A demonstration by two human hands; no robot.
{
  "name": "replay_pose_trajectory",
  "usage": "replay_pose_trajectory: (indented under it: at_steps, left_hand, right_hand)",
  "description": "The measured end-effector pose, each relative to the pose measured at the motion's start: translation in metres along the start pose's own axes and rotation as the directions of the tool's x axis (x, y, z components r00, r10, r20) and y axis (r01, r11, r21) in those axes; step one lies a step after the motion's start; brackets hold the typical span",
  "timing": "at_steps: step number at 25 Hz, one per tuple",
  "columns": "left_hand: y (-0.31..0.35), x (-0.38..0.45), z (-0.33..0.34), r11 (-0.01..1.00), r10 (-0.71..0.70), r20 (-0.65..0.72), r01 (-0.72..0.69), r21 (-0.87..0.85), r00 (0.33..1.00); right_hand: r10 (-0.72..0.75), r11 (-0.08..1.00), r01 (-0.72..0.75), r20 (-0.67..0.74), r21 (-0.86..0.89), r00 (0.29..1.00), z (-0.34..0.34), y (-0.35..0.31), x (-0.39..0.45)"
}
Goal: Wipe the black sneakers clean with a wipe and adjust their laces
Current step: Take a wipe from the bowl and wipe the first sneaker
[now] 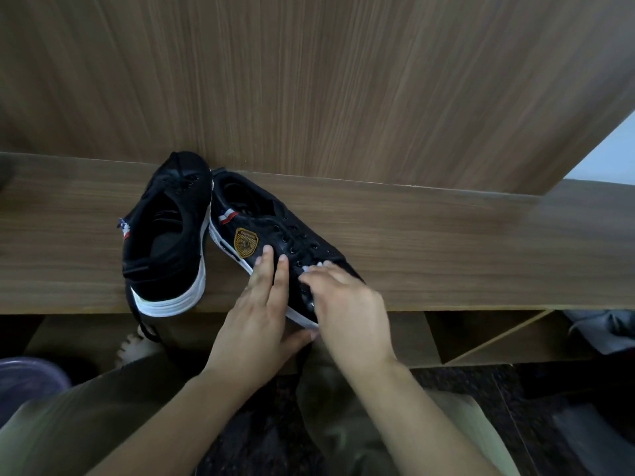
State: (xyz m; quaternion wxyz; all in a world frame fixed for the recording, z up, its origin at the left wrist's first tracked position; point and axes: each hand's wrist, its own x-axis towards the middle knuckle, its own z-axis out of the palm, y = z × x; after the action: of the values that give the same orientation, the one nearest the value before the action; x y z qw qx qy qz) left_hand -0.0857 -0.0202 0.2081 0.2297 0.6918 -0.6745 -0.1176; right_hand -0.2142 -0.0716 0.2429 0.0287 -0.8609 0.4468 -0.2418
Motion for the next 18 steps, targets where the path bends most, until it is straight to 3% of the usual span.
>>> replay_pose_trajectory:
  at_steps: [2,4,6,9,11,13,15,18]
  left_hand:
    - [-0.003,0.002,0.000,0.997,0.011,-0.013,-0.010,0.072,1.000]
    - [-0.005,0.002,-0.003,0.998,0.017,-0.002,-0.017,0.062,1.000]
    - [-0.006,0.001,-0.004,0.998,0.036,-0.003,-0.035,0.060,0.999]
    - [-0.006,0.002,-0.005,0.998,0.021,0.023,-0.023,0.064,1.000]
    - [-0.009,0.003,-0.003,0.998,0.002,0.041,-0.005,0.069,0.999]
    - [-0.010,0.004,-0.005,0.998,-0.006,0.058,0.002,0.067,0.998]
    - [-0.011,0.004,-0.006,0.997,-0.009,0.061,0.004,0.081,0.998]
    - [-0.009,0.004,-0.006,0.995,-0.017,0.066,0.010,0.103,0.998]
  right_hand:
    - [0.202,0.977,-0.200,-0.014,0.066,0.979,-0.007,0.010,0.012]
    - [0.422,0.903,-0.420,-0.004,0.096,0.907,-0.018,0.018,0.018]
    - [0.495,0.867,-0.495,0.013,0.058,0.869,-0.024,0.019,0.012]
    - [0.392,0.909,-0.383,0.025,-0.166,0.920,-0.026,-0.004,-0.010]
    - [0.192,0.970,-0.195,-0.030,-0.148,0.981,-0.016,-0.015,-0.021]
    - [-0.006,0.995,0.001,-0.044,-0.103,0.999,-0.005,-0.018,-0.022]
    - [0.021,0.999,-0.022,-0.025,-0.032,0.999,-0.008,-0.017,-0.018]
    - [0.252,0.968,-0.252,-0.032,0.007,0.967,-0.023,-0.006,-0.031]
